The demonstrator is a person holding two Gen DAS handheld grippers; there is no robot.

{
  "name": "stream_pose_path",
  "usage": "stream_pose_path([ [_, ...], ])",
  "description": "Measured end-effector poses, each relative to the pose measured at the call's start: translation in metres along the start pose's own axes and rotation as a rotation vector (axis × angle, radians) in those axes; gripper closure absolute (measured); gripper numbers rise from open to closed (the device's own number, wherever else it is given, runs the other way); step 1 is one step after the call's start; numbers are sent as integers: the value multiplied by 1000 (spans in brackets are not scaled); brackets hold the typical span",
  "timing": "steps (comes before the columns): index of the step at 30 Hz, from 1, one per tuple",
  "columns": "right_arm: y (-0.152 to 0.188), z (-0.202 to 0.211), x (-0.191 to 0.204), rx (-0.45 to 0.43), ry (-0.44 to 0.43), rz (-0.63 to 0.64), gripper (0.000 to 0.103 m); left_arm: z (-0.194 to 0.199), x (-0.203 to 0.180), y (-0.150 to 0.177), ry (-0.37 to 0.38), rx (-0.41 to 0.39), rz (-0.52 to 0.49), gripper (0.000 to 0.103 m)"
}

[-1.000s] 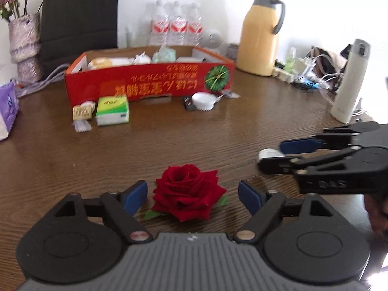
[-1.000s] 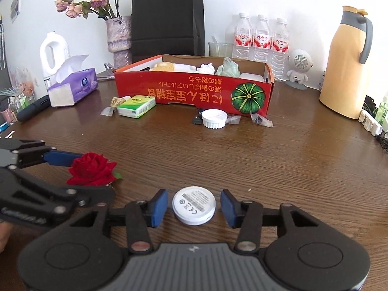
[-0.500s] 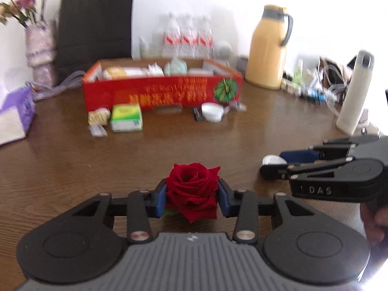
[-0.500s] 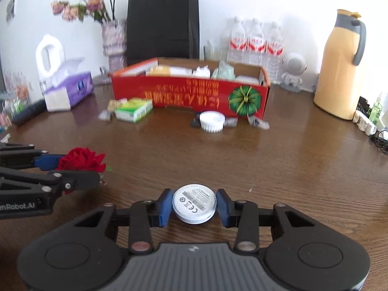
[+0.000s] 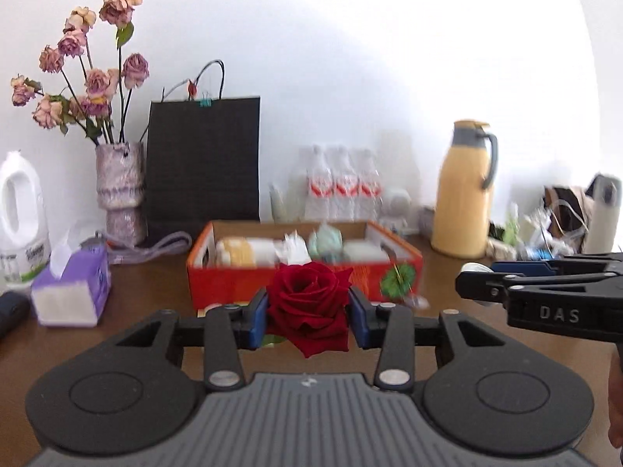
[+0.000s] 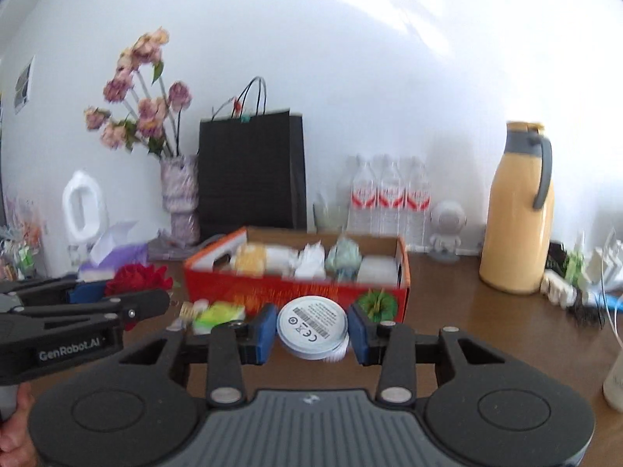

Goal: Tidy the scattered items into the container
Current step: 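Drop the red rose into the box with the left gripper while the right gripper drops the lid there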

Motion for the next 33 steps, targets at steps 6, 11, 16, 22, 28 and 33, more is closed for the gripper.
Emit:
stream_pose_path([
  [6, -107, -85, -3, -8, 50, 12, 65, -104, 50, -95, -1, -24, -1, 61],
  [11, -142, -189, -14, 313, 112, 79, 65, -198, 72, -111, 90, 178, 23, 61],
  [16, -110, -267, -38, 578, 184, 91, 65, -270, 56, -72, 193, 412, 11, 61],
  [22, -65, -301, -48, 729, 219, 96, 65, -303, 34, -27, 266, 547, -23, 59],
  [28, -60, -302, -50, 766, 232, 123, 59, -301, 42, -24, 284, 568, -8, 48],
  [33, -86, -300, -53, 709, 216, 41, 41, -293, 51, -41, 365, 590, 23, 23],
])
Point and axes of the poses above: each gripper's, at about its wrist camera, not at the fingertips, and z roughly against the way its jaws point, x to its left, y to its underside, the point moved 2 cm from there along -z, roughly the way its jaws point, and after that the axes turned 14 degrees about -z, right-handed, at the moved point
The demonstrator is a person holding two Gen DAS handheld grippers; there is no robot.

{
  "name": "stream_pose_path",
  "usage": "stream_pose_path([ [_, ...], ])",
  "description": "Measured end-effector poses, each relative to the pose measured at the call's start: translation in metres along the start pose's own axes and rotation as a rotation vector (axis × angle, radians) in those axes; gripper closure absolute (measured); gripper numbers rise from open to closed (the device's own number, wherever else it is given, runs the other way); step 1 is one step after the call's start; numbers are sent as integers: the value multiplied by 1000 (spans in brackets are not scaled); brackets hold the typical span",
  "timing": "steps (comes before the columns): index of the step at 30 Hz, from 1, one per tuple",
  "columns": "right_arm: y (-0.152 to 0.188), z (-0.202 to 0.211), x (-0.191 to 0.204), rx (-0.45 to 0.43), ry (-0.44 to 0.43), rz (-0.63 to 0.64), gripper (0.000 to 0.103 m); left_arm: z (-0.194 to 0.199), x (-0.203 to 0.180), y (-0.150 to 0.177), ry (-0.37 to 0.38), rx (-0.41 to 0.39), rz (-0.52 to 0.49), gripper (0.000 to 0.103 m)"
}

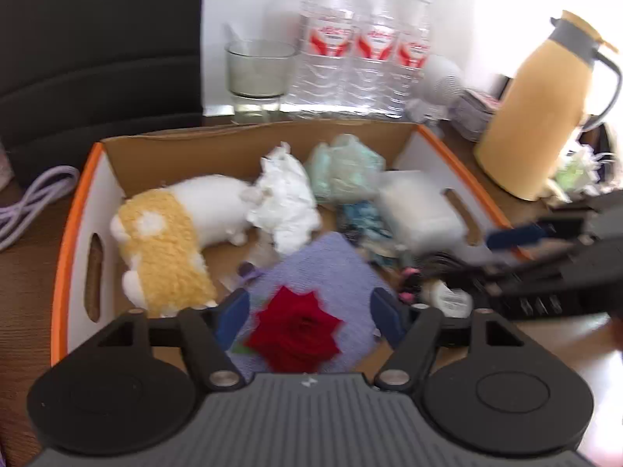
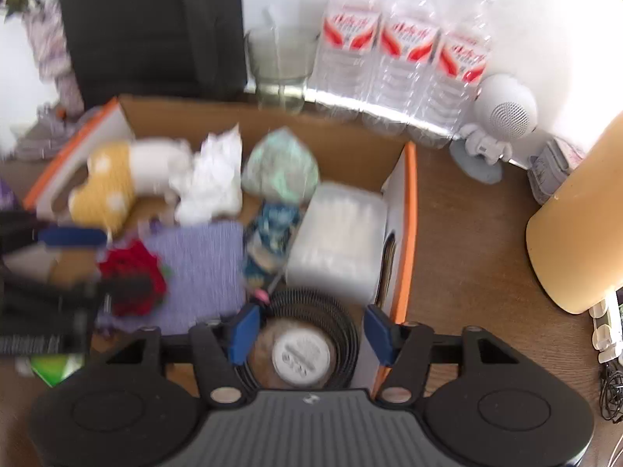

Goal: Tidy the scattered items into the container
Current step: 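Drop the red rose into the box with the left gripper while the right gripper drops the lid there, then withdraw both grippers from the box back over the table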

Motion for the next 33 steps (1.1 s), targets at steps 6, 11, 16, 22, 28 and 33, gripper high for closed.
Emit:
stream_pose_path([
  [6, -22, 20, -7, 16, -97, -122, 26, 20, 20, -5, -139, 34, 23, 21],
  [11, -28, 24, -16, 68, -125, -249, 23, 36, 30, -8, -214, 43, 99, 0],
  [16, -11, 40, -15, 18, -130, -253, 23, 58, 18, -9, -319, -15, 85, 0],
  [22, 29, 86, -5, -478, -150, -161, 23, 96, -16, 22, -453, -457, 16, 0],
  [28, 59, 93, 4, -714, -169, -64, 16, 107, -34, 36, -447, -577, 10, 0],
  [33, 63, 99, 5, -702, -181, -80, 16, 112, -30, 45, -452, -553, 45, 0],
])
Point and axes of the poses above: each gripper's, at about its wrist camera, not at the fingertips, and z roughly against the way its jaws point, x to its left, y to its underside, the point moved 2 cm from there along -z, roughly the way its jaws point, and after that the axes turned 14 degrees about -z, right-handed, at the moved point
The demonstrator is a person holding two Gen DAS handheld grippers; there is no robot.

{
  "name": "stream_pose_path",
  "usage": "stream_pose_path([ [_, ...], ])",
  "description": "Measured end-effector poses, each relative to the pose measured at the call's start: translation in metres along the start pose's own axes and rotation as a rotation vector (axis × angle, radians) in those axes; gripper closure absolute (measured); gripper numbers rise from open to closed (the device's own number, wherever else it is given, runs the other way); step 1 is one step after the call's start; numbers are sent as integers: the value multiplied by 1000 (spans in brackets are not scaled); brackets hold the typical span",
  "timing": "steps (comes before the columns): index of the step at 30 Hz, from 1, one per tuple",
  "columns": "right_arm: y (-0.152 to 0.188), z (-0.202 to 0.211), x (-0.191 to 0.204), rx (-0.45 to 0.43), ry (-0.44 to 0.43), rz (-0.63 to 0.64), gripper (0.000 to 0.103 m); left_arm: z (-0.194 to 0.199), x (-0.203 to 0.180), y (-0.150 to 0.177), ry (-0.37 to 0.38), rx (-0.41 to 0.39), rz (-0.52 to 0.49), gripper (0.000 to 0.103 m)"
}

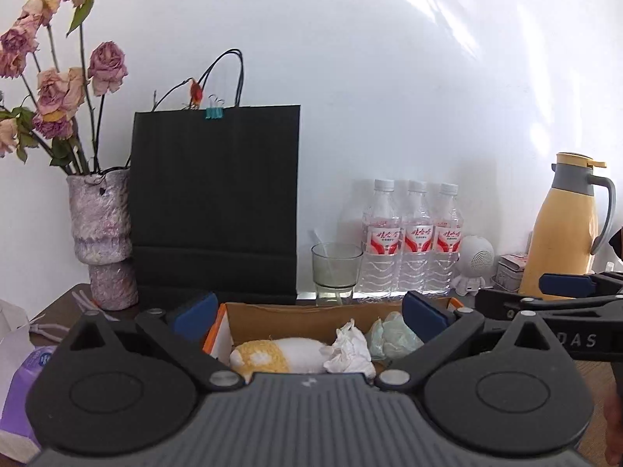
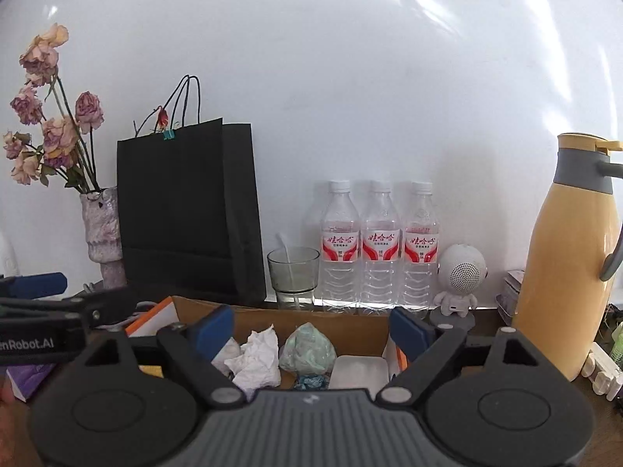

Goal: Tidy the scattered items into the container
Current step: 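Withdraw both grippers from the box back over the table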

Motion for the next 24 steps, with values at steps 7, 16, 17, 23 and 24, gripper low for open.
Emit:
stream_pose_path([
  [7, 40, 82, -2, 79, -18, -79, 12, 84, 7, 36, 24, 73, 74, 0],
  [16, 142, 179, -9, 152, 40, -80, 12, 200, -24, 152, -101, 145, 68, 0],
  [17, 152, 185, -10, 170, 43, -72, 12, 207, -25, 159, -106, 165, 59, 0],
  [23, 178, 203, -8, 207, 40, -39, 12, 225, -25, 159, -110, 154, -24, 0],
  [24, 176, 196, -6, 220, 39, -29, 12, 220, -20, 157, -112, 155, -18, 0],
])
Point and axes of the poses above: each gripper's, at about its wrist camera, not at the fingertips, and z roughly against the way its jaws point, x to its left, y to its underside, the point moved 2 cm from there along -z, roughly the way its jaws point, and after that the axes turned 14 degrees about -z, right-handed, at the moved point
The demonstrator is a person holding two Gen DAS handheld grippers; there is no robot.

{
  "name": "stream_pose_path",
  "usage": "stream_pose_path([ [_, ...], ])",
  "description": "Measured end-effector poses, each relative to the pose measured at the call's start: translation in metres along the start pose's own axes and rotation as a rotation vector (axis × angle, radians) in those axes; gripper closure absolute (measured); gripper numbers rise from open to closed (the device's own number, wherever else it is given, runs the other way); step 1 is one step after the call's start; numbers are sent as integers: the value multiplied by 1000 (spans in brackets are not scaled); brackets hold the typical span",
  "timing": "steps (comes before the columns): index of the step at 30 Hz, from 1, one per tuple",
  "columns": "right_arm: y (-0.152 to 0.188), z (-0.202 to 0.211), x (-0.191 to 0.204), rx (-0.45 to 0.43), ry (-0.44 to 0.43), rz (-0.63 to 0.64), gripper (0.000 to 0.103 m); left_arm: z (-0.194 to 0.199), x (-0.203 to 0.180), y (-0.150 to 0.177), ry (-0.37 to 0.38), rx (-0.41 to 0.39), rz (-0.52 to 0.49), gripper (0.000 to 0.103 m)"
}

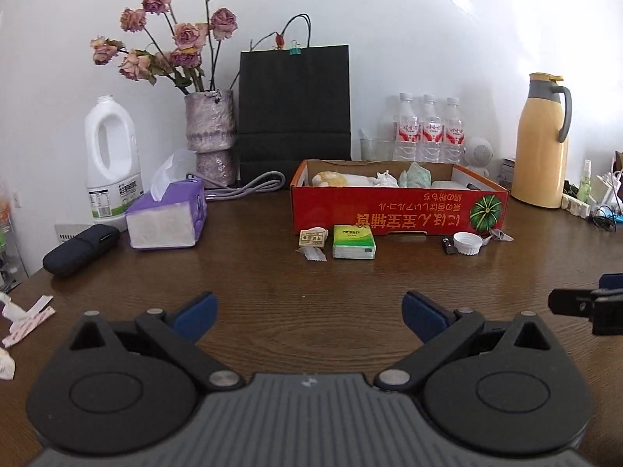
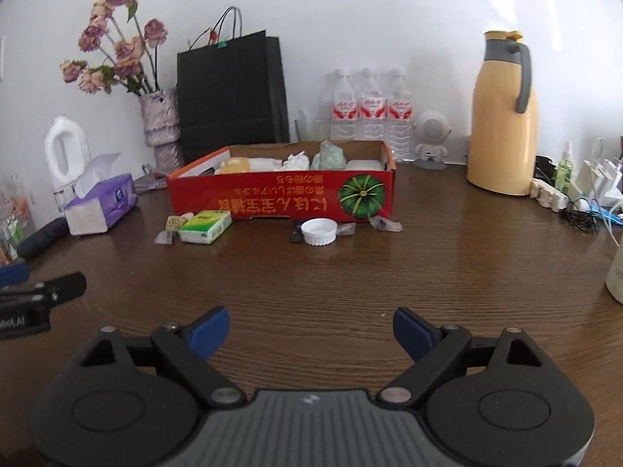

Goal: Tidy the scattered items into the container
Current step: 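Grasp the clear wrapper with the left gripper while the right gripper grasps the green tissue pack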

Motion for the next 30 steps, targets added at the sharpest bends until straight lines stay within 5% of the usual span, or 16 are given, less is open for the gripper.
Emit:
stream_pose_path([
  [7, -33, -100, 71, 156, -195, 88, 13, -60, 66, -21, -60, 68, 146, 12],
  [14, -65, -190, 137, 186, -162, 71, 22, -73, 108, -16, -88, 93, 192, 15],
  [17, -62, -206, 139, 226, -125, 79, 46, -84, 108, -13, -59, 120, 202, 19],
  [19, -59, -204, 132, 231, -147, 48, 53, -96, 102, -14, -20, 137, 204, 24],
  [26, -56, -151, 85, 179, -97, 65, 55, -150, 44, -36, 177, 185, 87, 32],
  [30, -49, -125, 57, 174, -55, 42, 55, -176, 17, -38, 200, 246, 14, 38],
])
Point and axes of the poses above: each gripper's, at about its wrist camera, not at the fingertips, and z roughly against the way its jaws point, x to its left, y to its underside, the point moved 2 cm from there along -z, roughly the way its jaws point, and after that the axes turned 14 degrees about -z, right-handed, at the moved point
